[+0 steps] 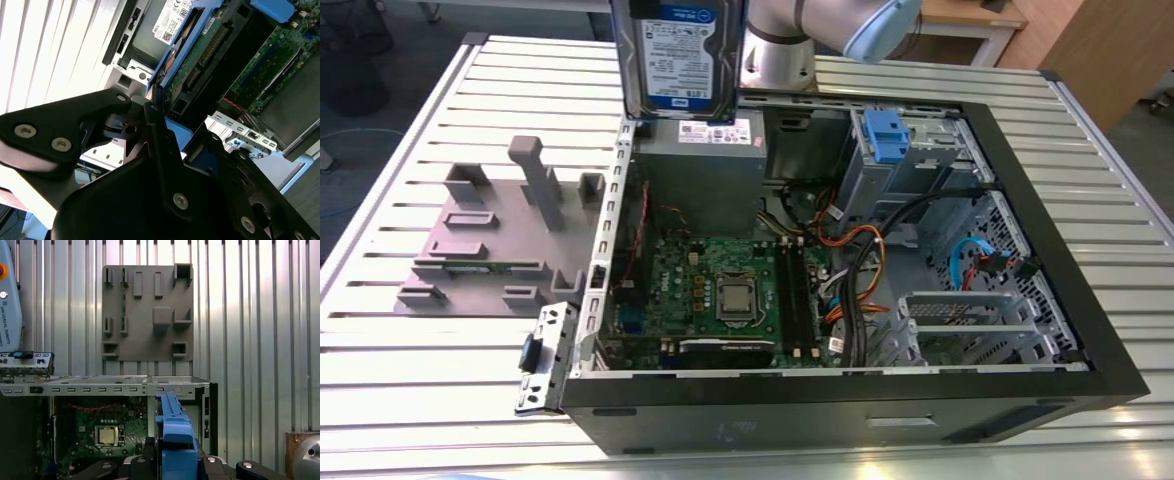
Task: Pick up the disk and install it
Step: 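Pick up the disk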
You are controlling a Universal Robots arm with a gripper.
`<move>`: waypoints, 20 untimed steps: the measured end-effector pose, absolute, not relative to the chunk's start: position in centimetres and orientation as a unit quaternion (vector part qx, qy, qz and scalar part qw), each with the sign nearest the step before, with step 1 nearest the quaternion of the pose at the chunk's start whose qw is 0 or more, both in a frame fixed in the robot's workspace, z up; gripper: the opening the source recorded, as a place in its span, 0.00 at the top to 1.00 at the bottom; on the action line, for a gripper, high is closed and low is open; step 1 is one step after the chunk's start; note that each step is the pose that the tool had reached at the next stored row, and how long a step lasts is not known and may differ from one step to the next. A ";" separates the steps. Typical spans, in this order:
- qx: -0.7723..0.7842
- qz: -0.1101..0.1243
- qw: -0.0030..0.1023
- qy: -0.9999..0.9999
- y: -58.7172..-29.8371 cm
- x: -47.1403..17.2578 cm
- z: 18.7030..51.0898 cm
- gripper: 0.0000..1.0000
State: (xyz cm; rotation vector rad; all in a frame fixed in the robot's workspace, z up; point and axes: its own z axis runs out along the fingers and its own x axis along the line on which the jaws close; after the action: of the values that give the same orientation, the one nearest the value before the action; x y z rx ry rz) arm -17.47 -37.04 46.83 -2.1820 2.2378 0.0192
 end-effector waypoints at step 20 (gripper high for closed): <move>-0.698 0.006 0.008 0.716 -38.0 -16.3 46.6 0.63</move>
State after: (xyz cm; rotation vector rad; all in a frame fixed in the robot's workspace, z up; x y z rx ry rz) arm -16.30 -38.01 46.62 -2.1824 2.2380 0.0184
